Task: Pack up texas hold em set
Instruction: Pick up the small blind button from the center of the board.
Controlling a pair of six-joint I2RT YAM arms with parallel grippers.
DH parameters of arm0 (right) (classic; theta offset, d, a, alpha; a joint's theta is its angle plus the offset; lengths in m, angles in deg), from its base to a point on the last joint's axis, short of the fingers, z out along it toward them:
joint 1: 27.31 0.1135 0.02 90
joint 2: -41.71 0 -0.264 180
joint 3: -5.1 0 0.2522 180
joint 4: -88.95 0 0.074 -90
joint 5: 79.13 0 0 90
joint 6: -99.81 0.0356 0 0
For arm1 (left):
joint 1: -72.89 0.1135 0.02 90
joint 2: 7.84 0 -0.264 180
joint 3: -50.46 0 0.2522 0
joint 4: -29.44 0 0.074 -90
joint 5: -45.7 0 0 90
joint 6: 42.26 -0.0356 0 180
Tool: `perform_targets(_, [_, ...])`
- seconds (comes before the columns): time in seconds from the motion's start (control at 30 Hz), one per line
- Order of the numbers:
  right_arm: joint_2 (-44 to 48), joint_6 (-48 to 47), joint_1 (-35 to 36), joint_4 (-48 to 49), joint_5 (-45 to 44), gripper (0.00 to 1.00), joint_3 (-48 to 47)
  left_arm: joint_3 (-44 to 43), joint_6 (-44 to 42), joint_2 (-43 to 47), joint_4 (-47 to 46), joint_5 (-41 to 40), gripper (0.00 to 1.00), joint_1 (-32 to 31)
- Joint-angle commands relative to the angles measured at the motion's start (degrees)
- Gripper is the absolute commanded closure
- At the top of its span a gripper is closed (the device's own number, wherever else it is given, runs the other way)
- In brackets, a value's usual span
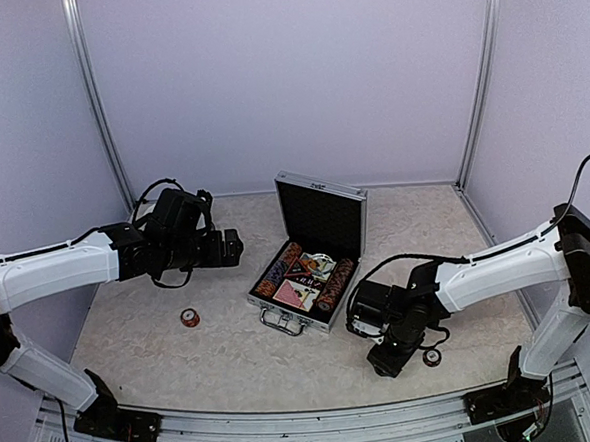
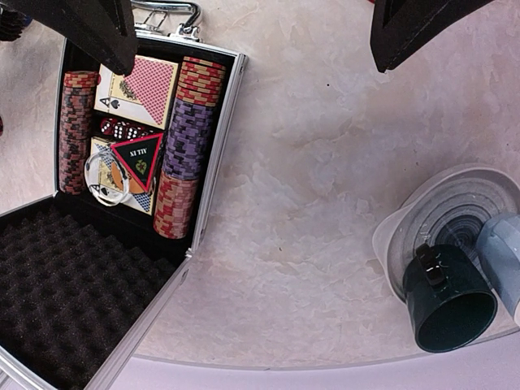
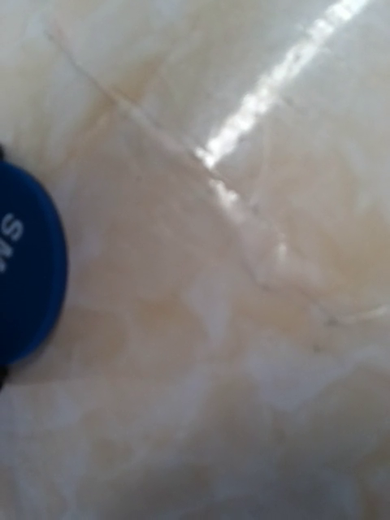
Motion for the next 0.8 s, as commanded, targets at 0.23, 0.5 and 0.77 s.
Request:
perform_targets(0.23, [0.7,-0.4,-0.5,-0.2,-2.4,0.53,-1.5,-0.4,-0.4,0.7,-0.6,-0.9,0.01,-0.2])
perform_targets(0.5, [0.4,-2.8,-1.7,-0.9,-5.5,0.53,-8.1,-0.5,-0.4,0.9,-0.5,-1.2,0.01,0.0])
perform_targets(0.77, [-5.3,-10.8,-6.6,1.8,-8.1,0.52,-20.5,-0.1,-0.3,2.0,0.2,-2.3,0.01,0.8])
